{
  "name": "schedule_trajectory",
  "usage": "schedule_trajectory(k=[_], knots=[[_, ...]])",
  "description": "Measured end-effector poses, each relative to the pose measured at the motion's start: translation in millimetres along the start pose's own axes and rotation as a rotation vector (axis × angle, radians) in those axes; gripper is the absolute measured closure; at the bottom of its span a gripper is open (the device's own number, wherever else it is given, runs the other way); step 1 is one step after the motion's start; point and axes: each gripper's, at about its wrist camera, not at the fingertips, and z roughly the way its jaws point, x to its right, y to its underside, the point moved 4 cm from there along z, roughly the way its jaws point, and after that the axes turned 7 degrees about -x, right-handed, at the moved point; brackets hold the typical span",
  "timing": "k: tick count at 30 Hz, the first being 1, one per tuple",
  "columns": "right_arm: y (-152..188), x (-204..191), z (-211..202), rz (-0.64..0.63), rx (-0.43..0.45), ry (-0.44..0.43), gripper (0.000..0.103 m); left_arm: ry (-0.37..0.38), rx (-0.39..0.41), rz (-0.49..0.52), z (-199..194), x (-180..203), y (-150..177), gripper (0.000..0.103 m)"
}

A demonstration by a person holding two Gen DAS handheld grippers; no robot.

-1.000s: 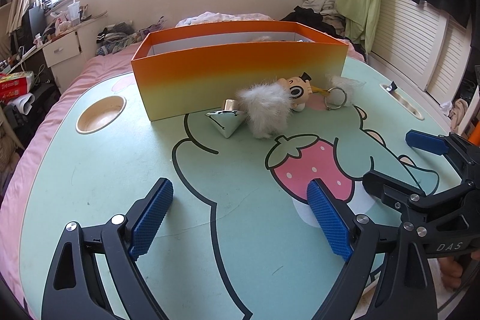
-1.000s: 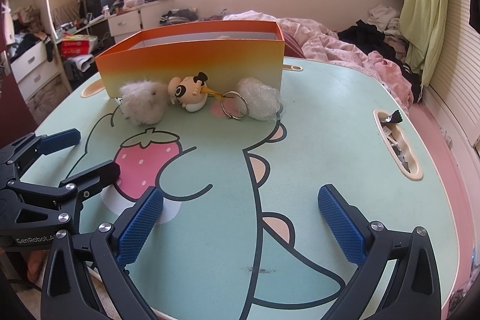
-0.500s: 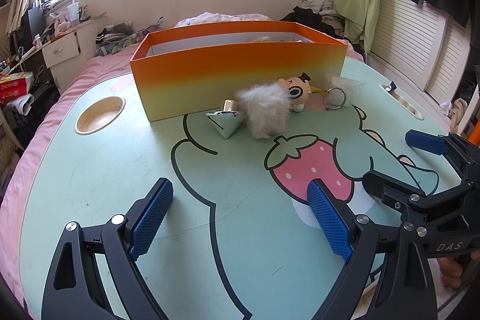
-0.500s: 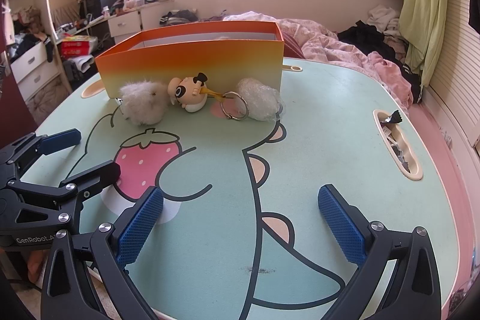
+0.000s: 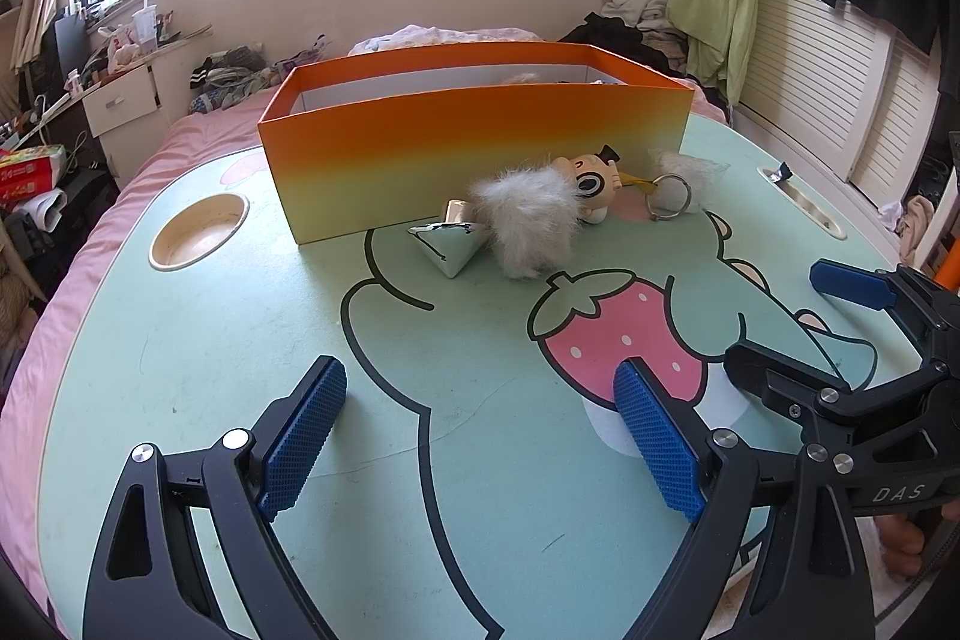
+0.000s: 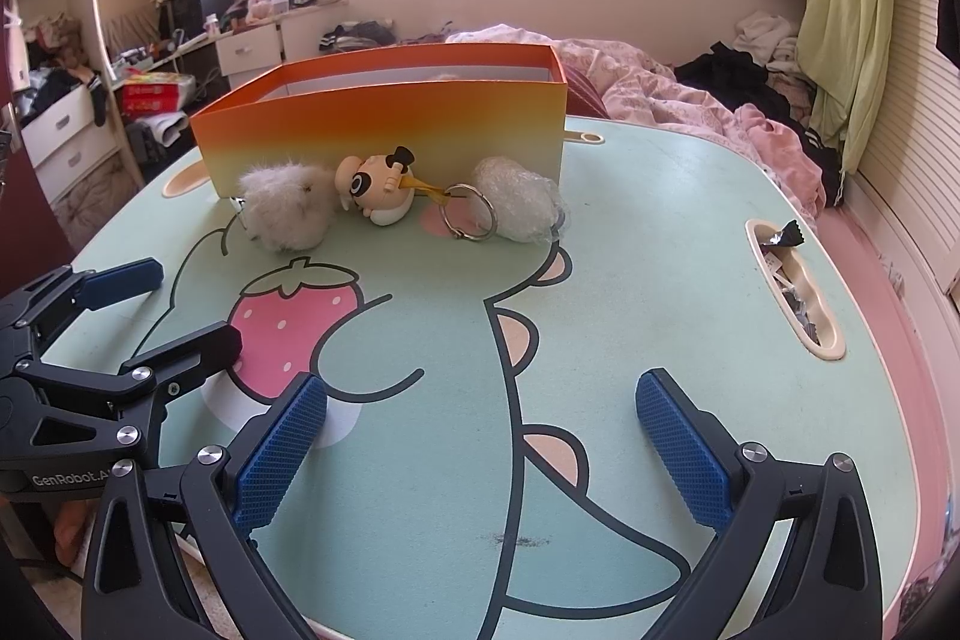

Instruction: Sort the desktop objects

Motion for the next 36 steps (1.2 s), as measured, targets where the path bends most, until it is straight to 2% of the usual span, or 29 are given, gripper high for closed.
schedule_trajectory(k=[5, 7, 9, 11, 12, 13, 16, 19, 20, 21, 22, 24, 26, 28, 30, 32, 33, 35, 36], knots=[[-6.0, 1.2, -0.2, 0.000, 0.003, -0.001, 0.000, 0.052, -0.041, 0.038, -2.2, 2.3, -6.1, 0.014], [-8.5, 2.8, 0.0, 0.000, 0.004, -0.001, 0.000, 0.084, -0.017, 0.036, -11.3, -2.7, -14.9, 0.015], [-7.7, 3.1, 0.2, 0.000, 0.004, 0.000, 0.000, 0.054, 0.034, 0.029, -20.9, -8.9, -29.8, 0.015], [-7.9, 3.4, 0.3, 0.001, 0.005, 0.000, 0.000, 0.031, 0.040, 0.047, -19.6, -11.4, -40.5, 0.025], [-8.0, 3.5, 0.3, 0.000, 0.005, -0.001, 0.000, 0.015, 0.021, 0.046, -14.3, -14.3, -46.6, 0.041], [-7.7, 3.3, 0.3, 0.000, 0.005, -0.001, 0.000, 0.013, 0.002, 0.039, -9.0, -16.9, -50.8, 0.051], [-8.1, 2.9, 0.3, 0.001, 0.005, 0.000, 0.000, 0.030, -0.055, 0.036, 11.3, -22.0, -62.7, 0.053], [-7.8, 3.2, 0.4, 0.001, 0.006, 0.000, 0.000, 0.001, -0.101, 0.074, 34.0, -16.6, -70.6, 0.053], [-8.2, 3.1, 0.5, 0.001, 0.005, 0.000, 0.000, 0.005, -0.128, 0.085, 39.6, -15.2, -70.3, 0.056], [-7.0, 3.0, 0.2, 0.000, 0.006, 0.001, 0.000, 0.037, -0.162, 0.092, 47.6, -10.4, -71.7, 0.068], [-7.3, 3.2, 0.1, 0.000, 0.007, 0.001, 0.000, 0.060, -0.154, 0.090, 47.9, -8.5, -72.3, 0.074], [-7.8, 5.2, -0.3, 0.007, 0.010, -0.016, 0.000, 0.038, -0.142, 0.118, 49.1, -1.8, -72.8, 0.074], [-10.1, 11.6, -3.6, 0.036, 0.021, -0.076, 0.000, 0.051, -0.118, 0.134, 45.7, 0.4, -71.3, 0.074], [-17.9, 29.2, -9.2, 0.116, 0.048, -0.160, 0.000, 0.084, -0.096, 0.117, 38.5, -3.2, -69.1, 0.074], [-31.8, 47.9, -12.5, 0.203, 0.074, -0.169, 0.001, 0.141, -0.069, 0.084, 25.7, -9.2, -66.9, 0.074], [-50.6, 58.2, -10.7, 0.248, 0.069, -0.199, 0.011, 0.174, -0.037, 0.066, 10.9, -16.2, -67.5, 0.074], [-64.8, 61.7, -4.4, 0.269, 0.037, -0.216, 0.015, 0.184, -0.014, 0.059, 2.0, -18.7, -67.5, 0.074], [-84.6, 64.0, 11.0, 0.301, -0.036, -0.233, 0.037, 0.193, 0.015, 0.053, -14.2, -23.8, -68.6, 0.074], [-92.6, 64.1, 17.8, 0.310, -0.064, -0.245, 0.041, 0.199, 0.034, 0.048, -20.7, -25.1, -69.9, 0.074]])
